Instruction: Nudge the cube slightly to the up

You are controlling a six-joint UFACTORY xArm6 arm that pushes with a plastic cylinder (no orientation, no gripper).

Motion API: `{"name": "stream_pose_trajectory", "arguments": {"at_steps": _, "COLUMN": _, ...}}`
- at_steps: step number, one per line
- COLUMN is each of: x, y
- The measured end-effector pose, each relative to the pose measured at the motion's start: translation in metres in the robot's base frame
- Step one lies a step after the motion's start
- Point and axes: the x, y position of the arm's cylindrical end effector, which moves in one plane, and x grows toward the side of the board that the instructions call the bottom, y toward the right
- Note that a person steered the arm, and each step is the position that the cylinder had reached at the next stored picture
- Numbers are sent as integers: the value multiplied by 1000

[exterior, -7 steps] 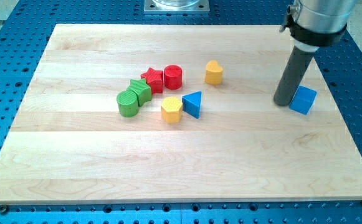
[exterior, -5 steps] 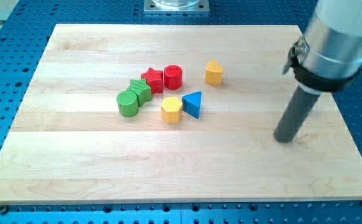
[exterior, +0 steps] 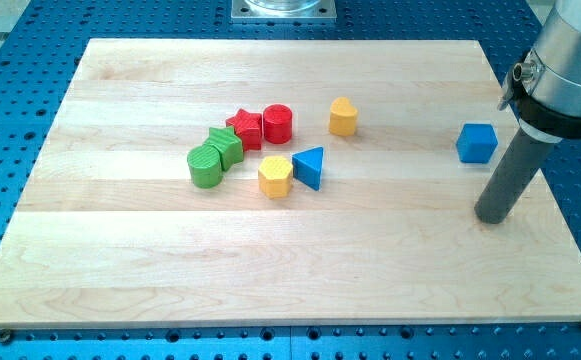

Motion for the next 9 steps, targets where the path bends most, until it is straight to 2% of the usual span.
{"name": "stream_pose_trajectory", "arguments": {"at_steps": 1, "x": 1, "y": 0}}
{"name": "stream_pose_trajectory", "arguments": {"at_steps": 2, "x": 17, "y": -26}}
{"name": "stream_pose_trajectory", "arguments": {"at_steps": 4, "x": 57, "y": -129}}
{"name": "stream_pose_trajectory", "arguments": {"at_steps": 7, "x": 54, "y": -187}}
{"name": "stream_pose_trajectory", "arguments": {"at_steps": 8, "x": 66, "y": -239}}
{"name": "stream_pose_trajectory", "arguments": {"at_steps": 9, "x": 57, "y": -268}}
